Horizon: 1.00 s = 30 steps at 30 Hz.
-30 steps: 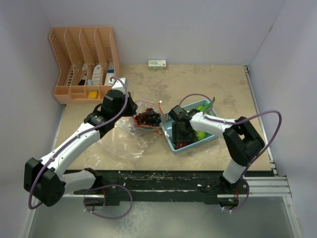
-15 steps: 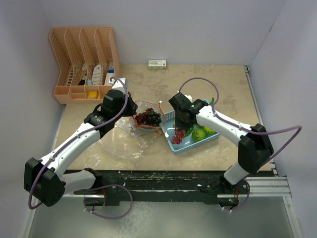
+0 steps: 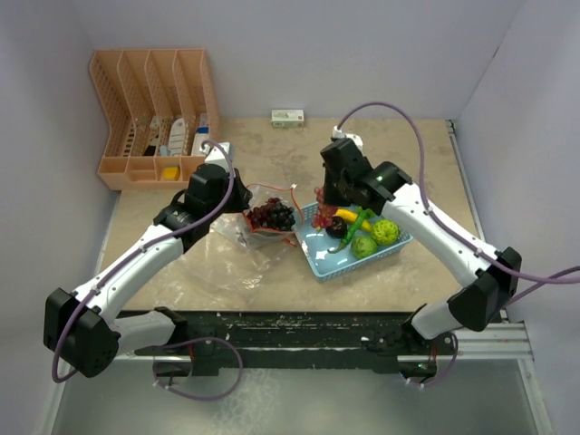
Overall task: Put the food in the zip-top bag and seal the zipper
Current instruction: Place the fake fruit in the zipper food storage bag.
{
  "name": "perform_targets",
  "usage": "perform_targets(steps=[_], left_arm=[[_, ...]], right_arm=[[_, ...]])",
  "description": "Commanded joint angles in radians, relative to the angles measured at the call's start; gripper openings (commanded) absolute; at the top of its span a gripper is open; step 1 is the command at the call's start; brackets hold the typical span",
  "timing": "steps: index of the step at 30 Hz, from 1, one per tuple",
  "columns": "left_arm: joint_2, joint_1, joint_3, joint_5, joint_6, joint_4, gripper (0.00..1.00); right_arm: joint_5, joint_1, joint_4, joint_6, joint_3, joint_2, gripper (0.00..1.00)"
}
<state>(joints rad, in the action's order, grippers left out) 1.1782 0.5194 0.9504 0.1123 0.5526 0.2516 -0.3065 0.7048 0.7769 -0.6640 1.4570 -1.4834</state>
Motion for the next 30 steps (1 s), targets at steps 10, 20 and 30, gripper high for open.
perform_targets(steps=[10, 20, 30], left_arm=[[-0.025, -0.001, 0.003, 0.006, -0.019, -0.03, 0.0], [-0.024, -0.001, 0.002, 0.015, -0.022, -0.031, 0.0], [-0.024, -0.001, 0.003, 0.017, -0.025, -0.027, 0.0]], right_arm=[[0.263, 0.012, -0.246, 0.162, 0.138, 0.061, 0.0], [0.491, 0.018, -0.354, 0.209, 0.08, 0.037, 0.0], [0.598, 0.018, -0.397, 0.246, 0.044, -0.026, 0.0]])
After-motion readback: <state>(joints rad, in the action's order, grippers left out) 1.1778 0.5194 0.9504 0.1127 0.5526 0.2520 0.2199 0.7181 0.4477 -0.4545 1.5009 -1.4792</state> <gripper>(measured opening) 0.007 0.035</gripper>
